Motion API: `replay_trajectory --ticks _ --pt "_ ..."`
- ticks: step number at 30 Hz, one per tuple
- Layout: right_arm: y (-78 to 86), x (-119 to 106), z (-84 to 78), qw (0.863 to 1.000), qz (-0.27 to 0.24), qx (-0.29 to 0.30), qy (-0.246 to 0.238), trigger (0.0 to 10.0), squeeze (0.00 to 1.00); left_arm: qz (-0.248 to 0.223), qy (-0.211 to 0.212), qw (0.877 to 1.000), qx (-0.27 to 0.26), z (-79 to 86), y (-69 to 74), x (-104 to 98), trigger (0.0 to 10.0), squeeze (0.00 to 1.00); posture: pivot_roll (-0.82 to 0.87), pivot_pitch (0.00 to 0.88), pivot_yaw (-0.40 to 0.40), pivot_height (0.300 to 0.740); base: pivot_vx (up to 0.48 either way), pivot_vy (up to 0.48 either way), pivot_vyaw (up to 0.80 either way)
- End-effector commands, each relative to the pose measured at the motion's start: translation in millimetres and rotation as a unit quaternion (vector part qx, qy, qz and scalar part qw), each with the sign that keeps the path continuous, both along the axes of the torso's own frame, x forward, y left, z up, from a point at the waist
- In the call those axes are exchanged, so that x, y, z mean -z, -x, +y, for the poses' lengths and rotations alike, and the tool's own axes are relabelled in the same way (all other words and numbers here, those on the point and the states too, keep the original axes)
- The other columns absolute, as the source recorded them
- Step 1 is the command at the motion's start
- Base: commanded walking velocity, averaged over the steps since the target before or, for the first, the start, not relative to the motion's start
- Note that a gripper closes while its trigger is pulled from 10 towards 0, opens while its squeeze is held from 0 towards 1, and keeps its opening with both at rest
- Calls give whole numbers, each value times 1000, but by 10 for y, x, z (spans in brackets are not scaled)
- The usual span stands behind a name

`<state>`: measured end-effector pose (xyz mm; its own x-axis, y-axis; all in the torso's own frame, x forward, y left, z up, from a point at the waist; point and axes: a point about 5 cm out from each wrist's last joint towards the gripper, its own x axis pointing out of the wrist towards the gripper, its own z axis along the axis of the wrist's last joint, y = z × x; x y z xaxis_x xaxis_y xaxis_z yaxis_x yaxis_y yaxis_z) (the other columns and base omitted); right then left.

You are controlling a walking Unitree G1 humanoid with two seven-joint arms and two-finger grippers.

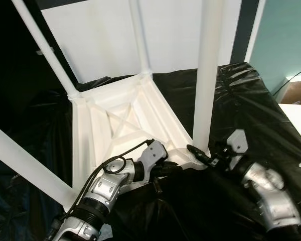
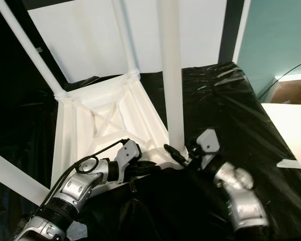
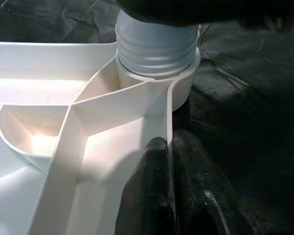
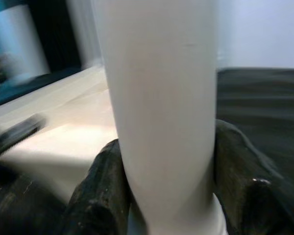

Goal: Building children table

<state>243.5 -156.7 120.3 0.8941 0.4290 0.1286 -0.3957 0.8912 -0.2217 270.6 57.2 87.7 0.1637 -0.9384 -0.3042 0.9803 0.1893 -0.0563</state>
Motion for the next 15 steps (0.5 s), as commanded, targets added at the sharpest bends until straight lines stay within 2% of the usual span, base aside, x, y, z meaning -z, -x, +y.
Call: replay_trajectory --ticks 1,4,6,8,10,12,13,14,15 --pt "85 -1 -225 993 -14 113 10 0 0 81 -10 997 18 70 219 310 10000 0 -56 0 88 740 0 0 0" --pt "99 -7 -220 993 -14 121 0 0 0 81 -10 996 18 75 225 314 10000 0 -56 0 88 740 0 0 0" --pt "99 -67 -303 984 -33 172 -12 0 0 87 -10 996 18 84 237 325 10000 0 -67 0 96 740 0 0 0" --pt "99 -67 -303 984 -33 172 -12 0 0 87 -10 996 18 84 237 325 10000 0 -67 0 96 740 0 0 0" --pt "94 -82 -355 975 -39 219 -8 0 0 86 -11 996 20 82 231 326 10000 0 -71 0 95 740 0 0 0" --pt "94 -82 -355 975 -39 219 -8 0 0 86 -11 996 20 82 231 326 10000 0 -71 0 95 740 0 0 0" --pt "90 -48 -328 973 -31 229 -4 4784 0 84 -11 996 20 75 214 319 10000 0 -71 0 95 740 0 0 0" --pt "90 -48 -328 973 -31 229 -4 4784 0 84 -11 996 20 75 214 319 10000 0 -71 0 95 740 0 0 0" --pt "75 -18 -294 975 -21 222 -5 10000 0 82 -11 996 21 65 201 312 10000 0 -81 0 99 740 0 0 0"
